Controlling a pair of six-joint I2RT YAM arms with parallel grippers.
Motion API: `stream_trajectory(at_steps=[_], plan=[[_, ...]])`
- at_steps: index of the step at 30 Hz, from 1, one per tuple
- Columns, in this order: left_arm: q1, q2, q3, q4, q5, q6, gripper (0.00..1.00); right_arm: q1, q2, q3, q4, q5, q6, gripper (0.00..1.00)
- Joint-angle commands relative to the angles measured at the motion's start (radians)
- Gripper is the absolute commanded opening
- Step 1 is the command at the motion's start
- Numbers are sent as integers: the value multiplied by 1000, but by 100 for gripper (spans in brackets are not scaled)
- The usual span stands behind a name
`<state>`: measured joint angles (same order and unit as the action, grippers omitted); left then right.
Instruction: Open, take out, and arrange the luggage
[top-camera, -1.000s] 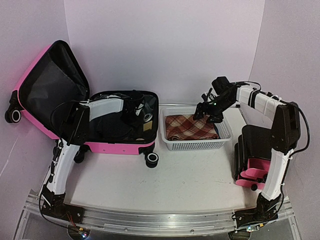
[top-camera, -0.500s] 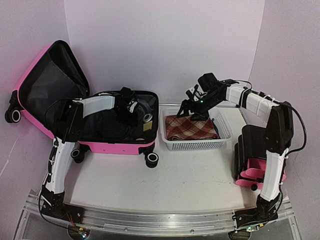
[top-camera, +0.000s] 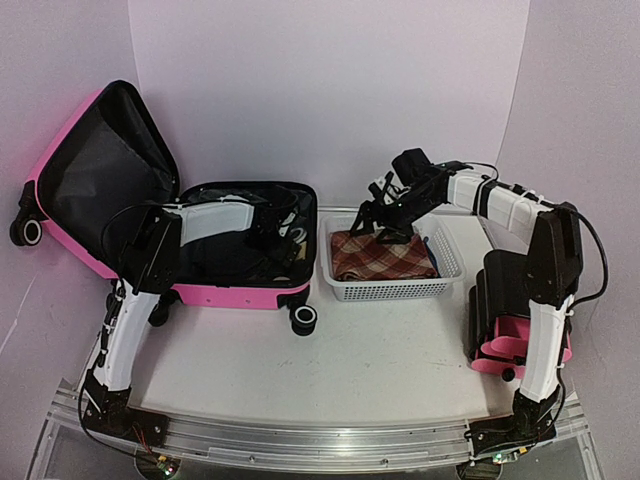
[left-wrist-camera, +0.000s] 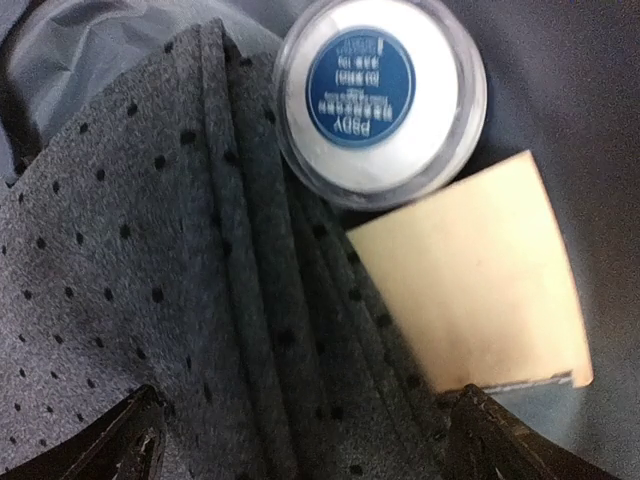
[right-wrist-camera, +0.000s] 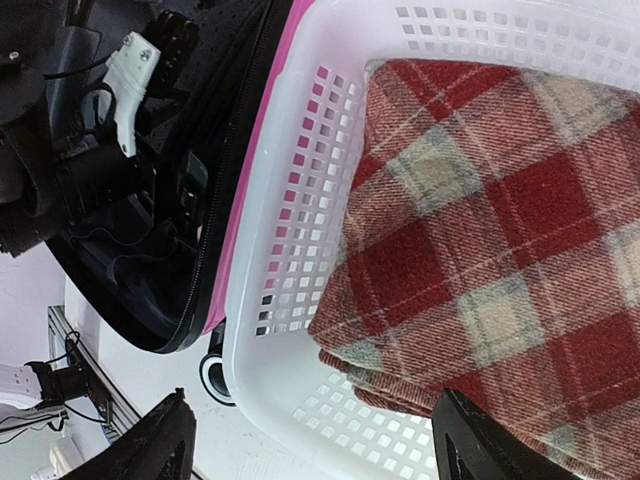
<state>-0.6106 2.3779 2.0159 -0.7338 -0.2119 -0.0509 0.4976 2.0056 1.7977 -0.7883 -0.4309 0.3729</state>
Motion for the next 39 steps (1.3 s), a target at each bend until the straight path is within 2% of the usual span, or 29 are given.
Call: stream_trajectory(at_steps=[1, 5, 7, 13, 19, 23, 29, 39], plan=[[0, 41, 57, -17, -97, 30, 99, 22, -1, 54, 41, -6, 14, 83], [1, 57, 62, -38, -146, 37, 94, 47, 15, 83, 46, -6, 21, 83], [7, 42, 53, -38, -147, 37, 86, 61, 27, 105, 47, -8, 23, 83], [57, -8, 39, -38, -55, 22, 42, 91, 67, 160, 51, -11, 44, 83], [102, -92, 0, -10, 130, 0, 17, 105, 111, 187, 167, -17, 193, 80], [125, -142, -30, 11, 183, -12, 10, 113, 142, 169, 326, -31, 364, 80], [136, -217, -83, 41, 208, -6, 0, 129, 254, 275, 451, -52, 552, 82], [140, -342, -199, 104, 318, 3, 0, 189, 487, 554, 518, 55, 799, 85]])
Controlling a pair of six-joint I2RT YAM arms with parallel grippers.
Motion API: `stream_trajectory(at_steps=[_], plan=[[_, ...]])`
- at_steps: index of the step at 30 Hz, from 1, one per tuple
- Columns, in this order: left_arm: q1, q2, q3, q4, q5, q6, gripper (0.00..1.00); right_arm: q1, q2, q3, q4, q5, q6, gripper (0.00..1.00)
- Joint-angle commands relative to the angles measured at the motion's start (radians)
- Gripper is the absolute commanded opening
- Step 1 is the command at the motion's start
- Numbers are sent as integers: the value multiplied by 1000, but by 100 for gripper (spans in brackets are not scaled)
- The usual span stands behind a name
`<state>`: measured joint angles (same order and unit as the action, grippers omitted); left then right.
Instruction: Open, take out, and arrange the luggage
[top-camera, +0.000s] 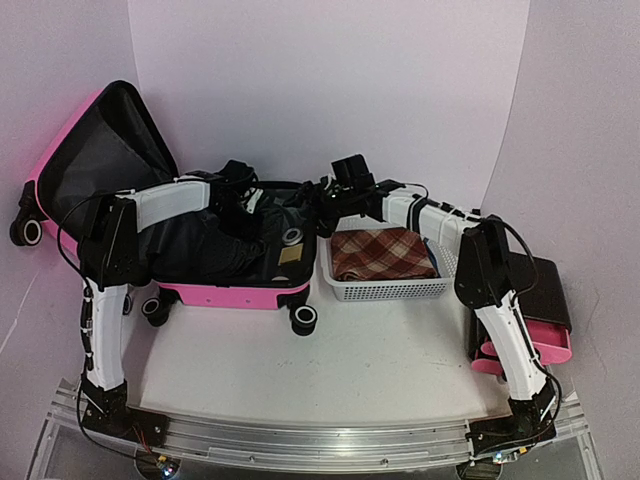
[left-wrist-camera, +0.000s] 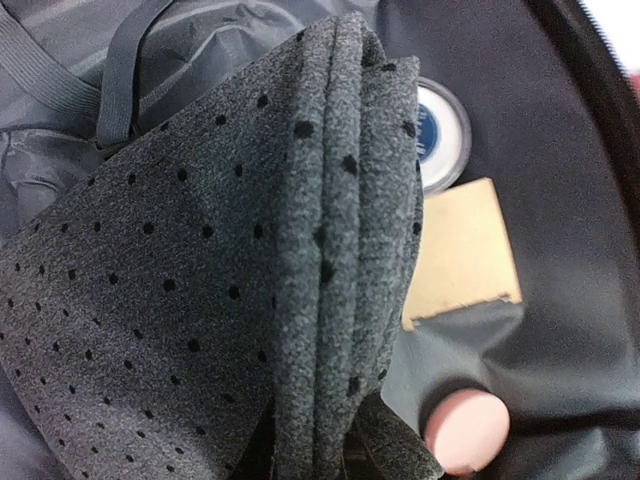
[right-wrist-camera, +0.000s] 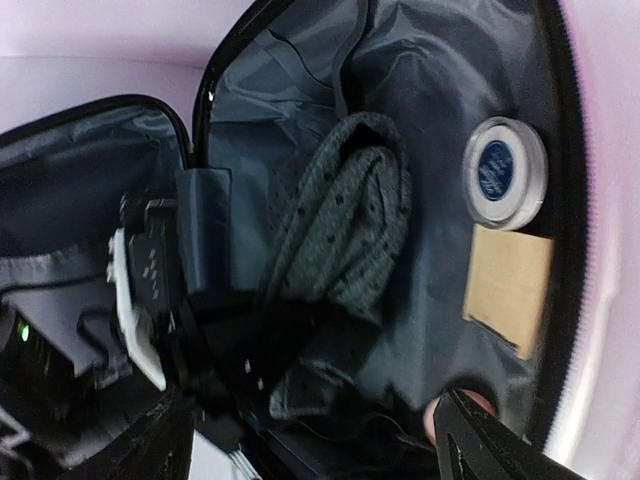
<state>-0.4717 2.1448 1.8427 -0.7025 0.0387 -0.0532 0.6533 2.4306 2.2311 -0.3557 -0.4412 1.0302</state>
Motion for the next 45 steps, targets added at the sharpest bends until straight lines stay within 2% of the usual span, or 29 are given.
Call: stream_trajectory(at_steps=[1, 9, 16, 19, 26, 31, 35, 37, 45], plan=[[1, -120, -35, 77, 83, 5, 0, 37, 84, 145, 86, 85, 162, 85], [1, -169, -105, 101, 137, 10, 0, 79, 209, 276, 65, 246, 280, 92], [-1, -191, -145, 150, 211, 4, 0, 111, 291, 343, 45, 301, 372, 95], [-2, -205, -160, 161, 227, 1, 0, 126, 309, 403, -32, 324, 352, 97], [-4, -258, -179, 193, 229, -2, 0, 162, 230, 309, -109, 395, 331, 97], [-5, -295, -196, 215, 225, -7, 0, 173, 210, 307, -107, 409, 338, 98], [-8, -295, -197, 216, 236, -4, 0, 176, 207, 291, -36, 396, 375, 98], [-12, -289, -200, 215, 250, -5, 0, 175, 216, 290, -8, 382, 399, 96], [-53, -269, -204, 216, 267, -11, 3, 177, 217, 267, 95, 370, 470, 75]])
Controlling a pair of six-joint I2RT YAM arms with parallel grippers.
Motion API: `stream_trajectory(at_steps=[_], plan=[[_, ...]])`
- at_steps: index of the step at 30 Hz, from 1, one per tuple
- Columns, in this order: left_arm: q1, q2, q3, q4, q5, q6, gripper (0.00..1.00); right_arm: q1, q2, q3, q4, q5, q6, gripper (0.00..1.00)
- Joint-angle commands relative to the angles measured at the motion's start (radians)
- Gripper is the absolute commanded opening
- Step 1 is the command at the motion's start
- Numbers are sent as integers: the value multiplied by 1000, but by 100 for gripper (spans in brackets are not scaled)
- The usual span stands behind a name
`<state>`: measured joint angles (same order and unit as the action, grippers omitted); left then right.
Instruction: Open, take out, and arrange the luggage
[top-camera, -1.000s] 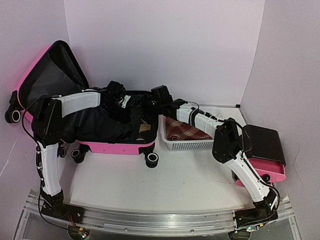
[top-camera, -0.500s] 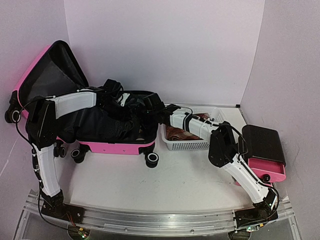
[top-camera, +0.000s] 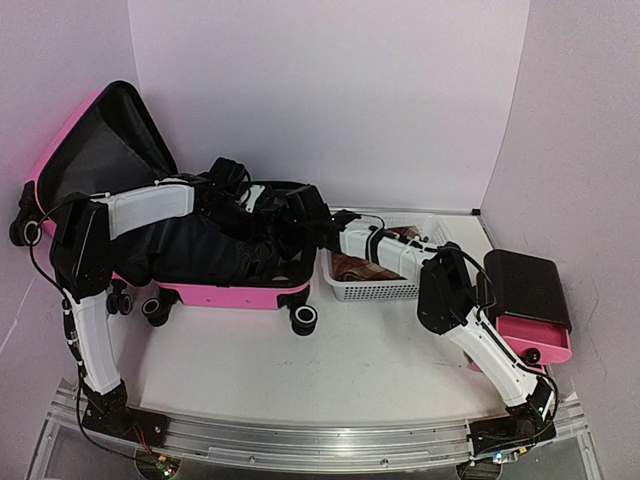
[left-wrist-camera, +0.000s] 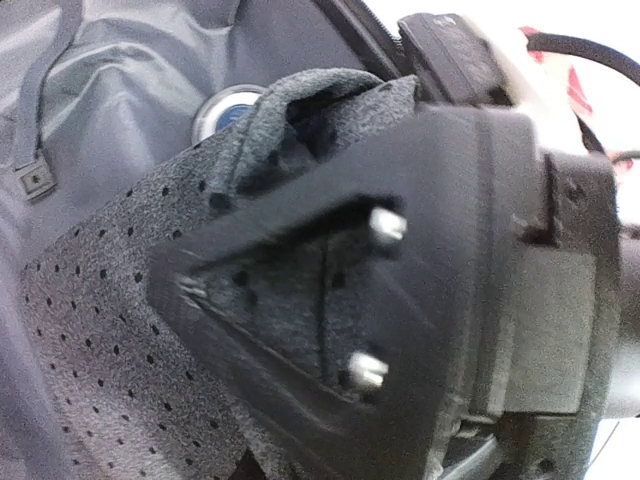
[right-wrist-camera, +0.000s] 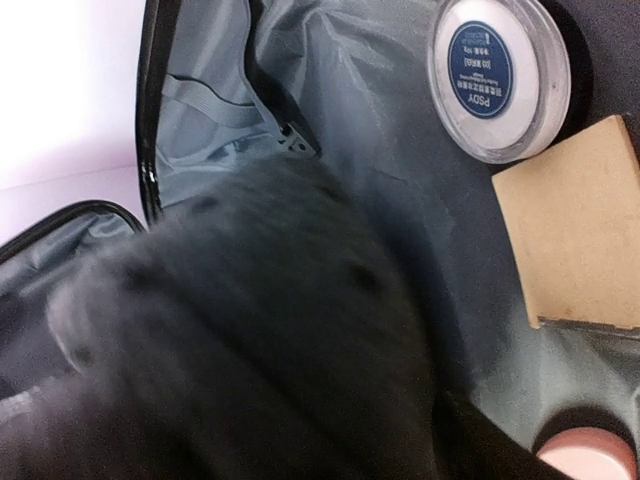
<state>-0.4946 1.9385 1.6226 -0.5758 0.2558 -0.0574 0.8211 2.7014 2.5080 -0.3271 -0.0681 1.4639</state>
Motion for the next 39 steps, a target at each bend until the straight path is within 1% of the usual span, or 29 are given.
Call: stream_trajectory(at_steps=[1, 2, 3, 5, 7, 9, 11, 14, 16, 21, 23, 26, 29, 33, 34, 37, 39], plan=[[-33, -62, 15, 89, 51, -7, 3, 8, -57, -15, 73, -1, 42, 68], [-36, -63, 16, 89, 49, -7, 4, 8, -59, -19, 78, 0, 46, 62], [-36, -65, 14, 88, 47, -9, 6, 9, -61, -22, 81, 1, 49, 53], [-36, -74, 5, 88, 42, -11, 14, 9, -65, -29, 88, 0, 51, 43], [-36, -94, -9, 82, 47, -5, 27, 7, -69, -39, 92, -4, 57, 30], [-37, -127, -32, 75, 47, 3, 43, 8, -80, -54, 99, -8, 51, 20], [-35, -172, -62, 69, 37, 13, 52, 7, -96, -75, 106, -9, 32, 13], [-34, -266, -117, 62, 1, 29, 62, 4, -115, -88, 119, -15, -2, 1], [-32, -332, -155, 62, -29, 39, 66, 0, -124, -81, 125, -33, -31, 0], [-25, -472, -206, 60, -139, 43, 70, -5, -167, -61, 131, -69, -129, 0], [-25, -503, -214, 64, -187, 46, 71, -9, -195, -54, 128, -103, -185, 0], [-24, -513, -216, 71, -239, 56, 70, -29, -283, -105, 124, -170, -254, 0], [-24, -502, -210, 81, -246, 56, 71, -72, -380, -214, 120, -282, -293, 0], [-24, -472, -192, 89, -218, 49, 71, -183, -472, -389, 103, -525, -276, 0], [-24, -463, -187, 92, -211, 45, 71, -207, -497, -436, 102, -564, -281, 0], [-24, -437, -170, 94, -189, 37, 70, -275, -571, -583, 95, -633, -334, 0], [-24, -424, -158, 96, -176, 31, 70, -317, -603, -649, 88, -675, -364, 0]])
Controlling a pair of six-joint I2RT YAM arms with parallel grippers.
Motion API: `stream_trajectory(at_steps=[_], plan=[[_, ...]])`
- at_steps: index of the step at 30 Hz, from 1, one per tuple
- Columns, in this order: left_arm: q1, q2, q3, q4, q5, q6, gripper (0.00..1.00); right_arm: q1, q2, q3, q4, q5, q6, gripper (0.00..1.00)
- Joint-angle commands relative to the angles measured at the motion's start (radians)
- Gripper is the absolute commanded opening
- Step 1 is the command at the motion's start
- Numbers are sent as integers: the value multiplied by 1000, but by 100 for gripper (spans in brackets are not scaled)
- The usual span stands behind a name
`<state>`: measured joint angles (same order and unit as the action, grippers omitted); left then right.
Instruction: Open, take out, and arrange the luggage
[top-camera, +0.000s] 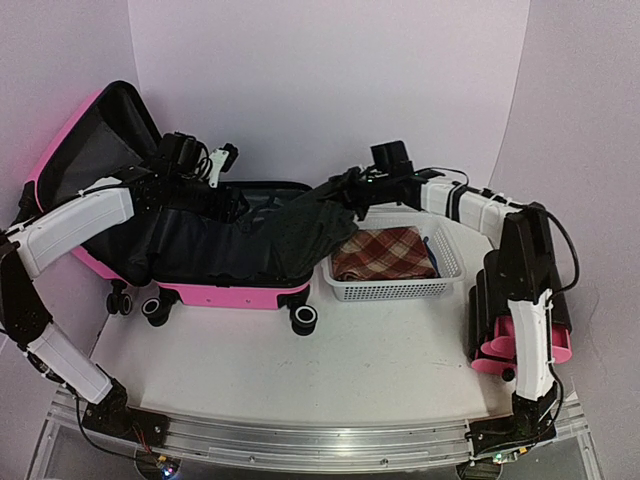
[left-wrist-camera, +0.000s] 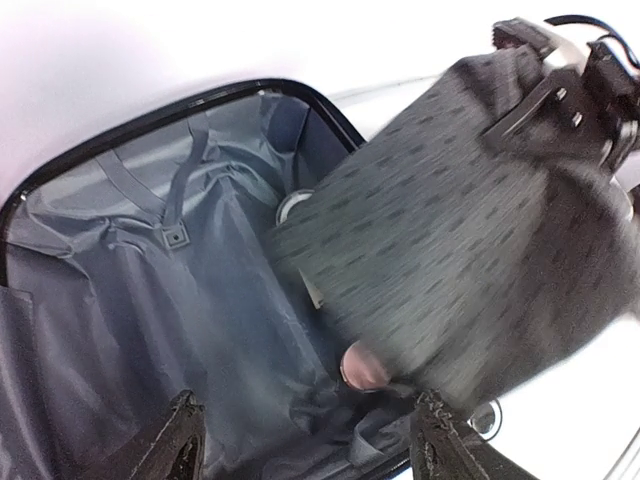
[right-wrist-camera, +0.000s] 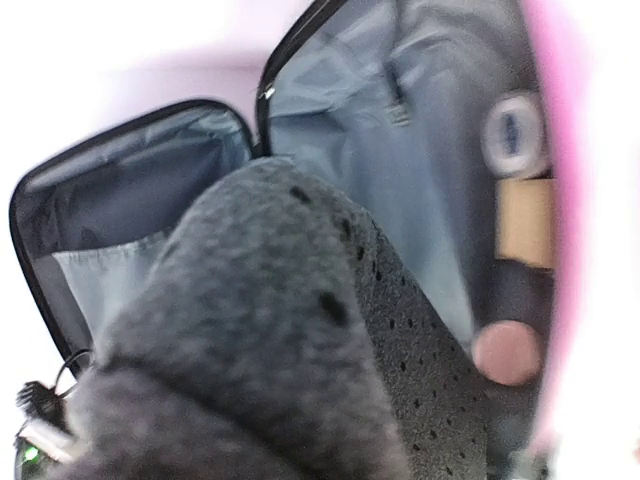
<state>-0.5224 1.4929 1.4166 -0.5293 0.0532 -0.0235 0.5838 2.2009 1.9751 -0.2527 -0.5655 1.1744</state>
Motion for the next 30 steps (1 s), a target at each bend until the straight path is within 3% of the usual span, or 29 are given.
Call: stream_trajectory(at_steps=[1, 10, 30], plan=[[4, 26, 54, 49, 33, -5, 70, -101, -112, -135, 8, -205, -86, 0], [4, 32, 68, 49, 51, -15, 70, -241, -91, -181, -56, -362, -234, 0], [4, 30, 79, 46, 68, -33, 70, -391, 9, -198, -208, -409, -508, 0]])
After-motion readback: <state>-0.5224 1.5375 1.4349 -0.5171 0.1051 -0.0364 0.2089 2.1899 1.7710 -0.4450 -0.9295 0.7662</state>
